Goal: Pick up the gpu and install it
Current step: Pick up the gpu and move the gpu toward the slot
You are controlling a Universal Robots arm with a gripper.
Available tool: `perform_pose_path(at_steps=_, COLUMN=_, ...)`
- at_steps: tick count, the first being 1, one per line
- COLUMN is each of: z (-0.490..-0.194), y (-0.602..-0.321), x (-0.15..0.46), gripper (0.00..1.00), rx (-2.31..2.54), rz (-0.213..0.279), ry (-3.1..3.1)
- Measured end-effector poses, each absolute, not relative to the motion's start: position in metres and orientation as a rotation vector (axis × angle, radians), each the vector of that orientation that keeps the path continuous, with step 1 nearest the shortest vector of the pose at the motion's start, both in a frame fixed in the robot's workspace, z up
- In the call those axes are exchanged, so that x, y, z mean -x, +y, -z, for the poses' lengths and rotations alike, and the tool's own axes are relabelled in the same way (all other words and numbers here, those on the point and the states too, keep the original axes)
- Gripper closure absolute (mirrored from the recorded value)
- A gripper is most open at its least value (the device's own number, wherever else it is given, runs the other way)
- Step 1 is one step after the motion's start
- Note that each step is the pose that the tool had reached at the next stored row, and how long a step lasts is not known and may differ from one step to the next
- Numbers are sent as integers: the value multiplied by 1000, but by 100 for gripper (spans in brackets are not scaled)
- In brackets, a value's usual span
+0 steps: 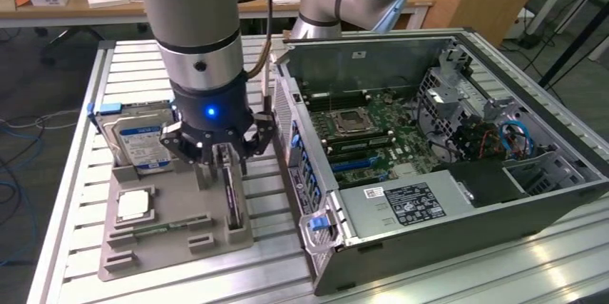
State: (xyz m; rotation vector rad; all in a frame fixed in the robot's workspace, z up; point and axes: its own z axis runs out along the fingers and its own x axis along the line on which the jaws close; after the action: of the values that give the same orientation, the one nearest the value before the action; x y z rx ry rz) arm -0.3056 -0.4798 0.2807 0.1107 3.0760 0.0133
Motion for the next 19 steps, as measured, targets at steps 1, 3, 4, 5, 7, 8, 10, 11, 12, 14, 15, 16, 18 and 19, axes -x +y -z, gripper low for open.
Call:
perform_pose_path(at_steps=1, z=-279, y=-475, x=306, gripper=53, rx=-111, rz=-13, ry=3076)
perform_pose_path(at_steps=3, z=-275, y=-468, x=306, gripper=53, rx=-111, rz=-13, ry=3076)
perform_pose_path(at_steps=4, z=-273, y=-467, x=306, gripper=53, rx=-111, rz=-14, ry=3076)
perform_pose_path(at_steps=5, z=-271, y=-467, x=306, gripper=53, rx=-111, rz=-14, ry=3076)
perform_pose_path(at_steps=7, z=-268, y=-468, x=306, gripper=53, rx=-111, rz=-13, ry=3076)
perform_pose_path(at_steps=8, z=-266, y=-470, x=306, gripper=53, rx=-111, rz=-13, ry=3076)
perform_pose_path(at_steps=10, z=-262, y=-472, x=306, gripper=53, rx=-111, rz=-13, ry=3076)
perform_pose_path(at_steps=11, z=-261, y=-472, x=306, gripper=53, rx=-111, rz=-13, ry=3076)
perform_pose_path(at_steps=12, z=-259, y=-473, x=306, gripper=53, rx=-111, rz=-13, ry=3076)
perform_pose_path(at_steps=14, z=-255, y=-475, x=306, gripper=53, rx=-111, rz=-14, ry=3076)
perform_pose_path(at_steps=15, z=-253, y=-475, x=306, gripper=53, rx=-111, rz=-13, ry=3077)
perform_pose_path(at_steps=16, z=-252, y=-476, x=306, gripper=53, rx=-111, rz=-13, ry=3077)
perform_pose_path(at_steps=18, z=-248, y=-477, x=306, gripper=53, rx=-111, rz=-14, ry=3078)
perform_pose_path(at_steps=19, z=-246, y=-478, x=306, gripper=53, rx=-111, rz=-14, ry=3078)
